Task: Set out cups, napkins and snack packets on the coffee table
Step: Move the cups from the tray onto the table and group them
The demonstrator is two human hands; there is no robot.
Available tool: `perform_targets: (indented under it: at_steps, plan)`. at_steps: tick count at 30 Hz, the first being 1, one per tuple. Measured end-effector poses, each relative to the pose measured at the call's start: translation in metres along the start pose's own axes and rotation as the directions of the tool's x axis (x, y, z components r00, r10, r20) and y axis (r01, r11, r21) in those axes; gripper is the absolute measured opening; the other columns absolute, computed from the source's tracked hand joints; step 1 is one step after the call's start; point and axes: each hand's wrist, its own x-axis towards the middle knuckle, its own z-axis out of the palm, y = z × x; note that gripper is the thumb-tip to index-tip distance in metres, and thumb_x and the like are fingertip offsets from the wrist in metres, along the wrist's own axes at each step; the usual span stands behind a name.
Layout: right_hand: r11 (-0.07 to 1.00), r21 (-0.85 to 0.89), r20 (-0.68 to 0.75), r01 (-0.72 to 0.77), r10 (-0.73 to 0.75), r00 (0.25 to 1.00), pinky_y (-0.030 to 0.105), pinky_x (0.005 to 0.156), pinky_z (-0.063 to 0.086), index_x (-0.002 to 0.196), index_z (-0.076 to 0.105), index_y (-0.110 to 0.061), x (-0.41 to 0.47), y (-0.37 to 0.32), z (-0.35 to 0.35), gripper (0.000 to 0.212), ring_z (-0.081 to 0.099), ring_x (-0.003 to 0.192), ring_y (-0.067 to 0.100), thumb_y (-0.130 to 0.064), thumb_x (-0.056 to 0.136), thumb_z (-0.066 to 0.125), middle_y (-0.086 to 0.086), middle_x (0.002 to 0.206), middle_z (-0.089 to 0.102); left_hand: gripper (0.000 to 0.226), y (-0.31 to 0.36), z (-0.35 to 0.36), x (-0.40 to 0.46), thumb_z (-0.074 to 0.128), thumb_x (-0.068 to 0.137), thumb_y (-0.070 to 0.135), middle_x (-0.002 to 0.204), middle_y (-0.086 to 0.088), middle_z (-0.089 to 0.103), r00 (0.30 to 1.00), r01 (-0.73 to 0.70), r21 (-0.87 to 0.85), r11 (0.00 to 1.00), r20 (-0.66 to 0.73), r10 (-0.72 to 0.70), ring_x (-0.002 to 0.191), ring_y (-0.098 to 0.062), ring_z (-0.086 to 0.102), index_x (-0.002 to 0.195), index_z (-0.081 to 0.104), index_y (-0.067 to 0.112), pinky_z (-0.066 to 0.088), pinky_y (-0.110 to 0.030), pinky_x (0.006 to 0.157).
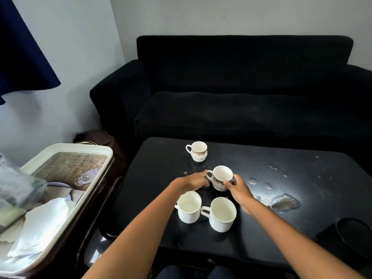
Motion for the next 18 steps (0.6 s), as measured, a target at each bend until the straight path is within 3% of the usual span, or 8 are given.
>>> perform_targets:
  at_steps: [3,11,18]
  plan:
    - [0.998,0.062,-0.029,0.009,-0.008,1.000,0.037,0.093,0.042,0.125,0.047,-0.011,0.015,-0.002,0.002,0.032,0.054,0.110,0.026,-0.021,0.094,0.052,0.012,0.120,0.057,0.071,0.001,0.001,0.014,0.041,0.097,0.014,0.161,-0.007,0.005,1.000,0.013,-0.031,0.999,-0.009,-0.013,0.147,-0.026,0.008,0.153,-0.001,0.022,0.013,-0.037,0.116]
    - [0.991,0.127,-0.082,0.033,-0.023,0.996,0.029,0.088,0.039,0.132,0.047,-0.010,0.053,-0.010,0.003,0.038,0.053,0.114,0.024,-0.015,0.094,0.050,0.008,0.125,0.057,0.087,0.005,0.003,0.048,0.049,0.093,0.016,0.161,-0.007,0.006,1.000,0.013,-0.113,0.994,-0.002,-0.013,0.147,-0.026,0.008,0.150,-0.017,0.027,0.014,-0.036,0.115]
    - [0.984,0.172,-0.096,0.054,-0.038,0.995,0.029,0.086,0.041,0.129,0.051,-0.013,0.082,-0.012,0.003,0.035,0.055,0.106,0.020,-0.012,0.095,0.047,0.007,0.121,0.060,0.099,0.009,0.004,0.072,0.056,0.091,0.020,0.160,-0.006,0.009,0.999,-0.027,-0.141,0.990,-0.023,0.024,0.146,-0.023,0.012,0.147,-0.026,0.025,0.018,-0.040,0.118]
